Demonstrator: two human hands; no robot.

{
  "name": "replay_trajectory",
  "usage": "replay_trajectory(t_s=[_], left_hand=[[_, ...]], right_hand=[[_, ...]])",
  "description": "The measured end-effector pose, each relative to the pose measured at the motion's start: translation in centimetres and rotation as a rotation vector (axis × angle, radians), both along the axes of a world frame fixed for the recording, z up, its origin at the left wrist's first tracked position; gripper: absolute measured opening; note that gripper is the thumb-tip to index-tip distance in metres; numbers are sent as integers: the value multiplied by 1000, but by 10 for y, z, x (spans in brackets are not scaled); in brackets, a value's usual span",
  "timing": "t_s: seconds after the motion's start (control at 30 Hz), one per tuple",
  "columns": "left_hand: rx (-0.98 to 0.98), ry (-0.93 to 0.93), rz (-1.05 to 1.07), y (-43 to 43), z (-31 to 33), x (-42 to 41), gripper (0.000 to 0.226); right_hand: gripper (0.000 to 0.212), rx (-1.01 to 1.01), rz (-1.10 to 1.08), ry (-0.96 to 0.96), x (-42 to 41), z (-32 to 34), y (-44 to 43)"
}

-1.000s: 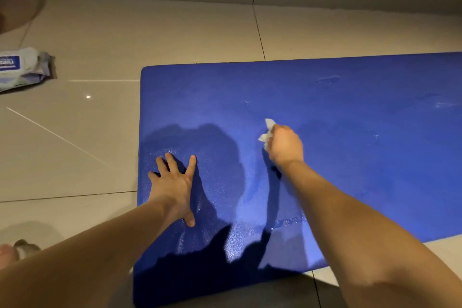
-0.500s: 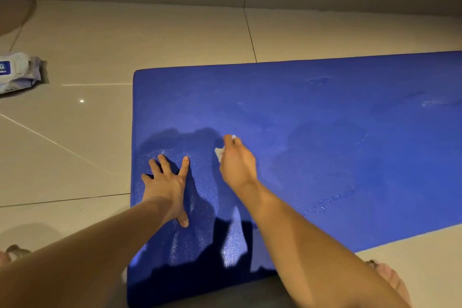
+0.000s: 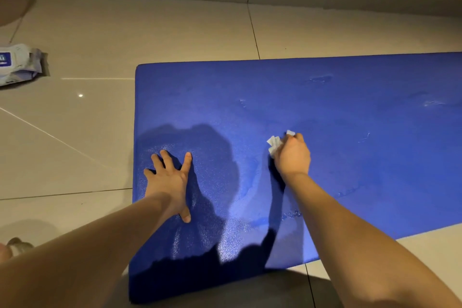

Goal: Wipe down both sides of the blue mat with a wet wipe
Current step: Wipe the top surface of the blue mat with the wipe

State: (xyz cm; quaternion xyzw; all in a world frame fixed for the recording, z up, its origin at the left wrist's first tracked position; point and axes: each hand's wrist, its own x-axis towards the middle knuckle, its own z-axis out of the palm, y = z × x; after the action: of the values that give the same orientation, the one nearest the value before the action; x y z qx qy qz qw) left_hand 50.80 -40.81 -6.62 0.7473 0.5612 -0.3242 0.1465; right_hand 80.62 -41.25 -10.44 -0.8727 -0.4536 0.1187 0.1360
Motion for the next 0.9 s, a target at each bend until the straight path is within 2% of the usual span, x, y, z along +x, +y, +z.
replay_trajectory(t_s=[0.13, 0.27, 0.37, 0.43, 0.6, 0.7, 0.9], left_hand=[[3, 11, -2, 0, 1, 1, 168], [6, 16, -4, -1, 0, 1, 168], [7, 12, -2, -1, 1, 1, 167], [4, 6, 1, -1, 1, 0, 168], [5, 6, 1, -1, 0, 0, 169], [3, 8, 5, 0, 0, 0, 169], [8, 7, 10, 0, -1, 1, 168]], right_hand=[[23, 90, 148, 67, -57, 8, -12], [6, 128, 407, 63, -116, 5, -26], [6, 123, 538, 91, -117, -4, -28], [14, 77, 514, 58, -96, 0, -26], [22, 49, 223, 56, -20, 4, -31], [15, 40, 27, 93, 4, 4, -31], [12, 86, 49, 215, -47, 5, -38]])
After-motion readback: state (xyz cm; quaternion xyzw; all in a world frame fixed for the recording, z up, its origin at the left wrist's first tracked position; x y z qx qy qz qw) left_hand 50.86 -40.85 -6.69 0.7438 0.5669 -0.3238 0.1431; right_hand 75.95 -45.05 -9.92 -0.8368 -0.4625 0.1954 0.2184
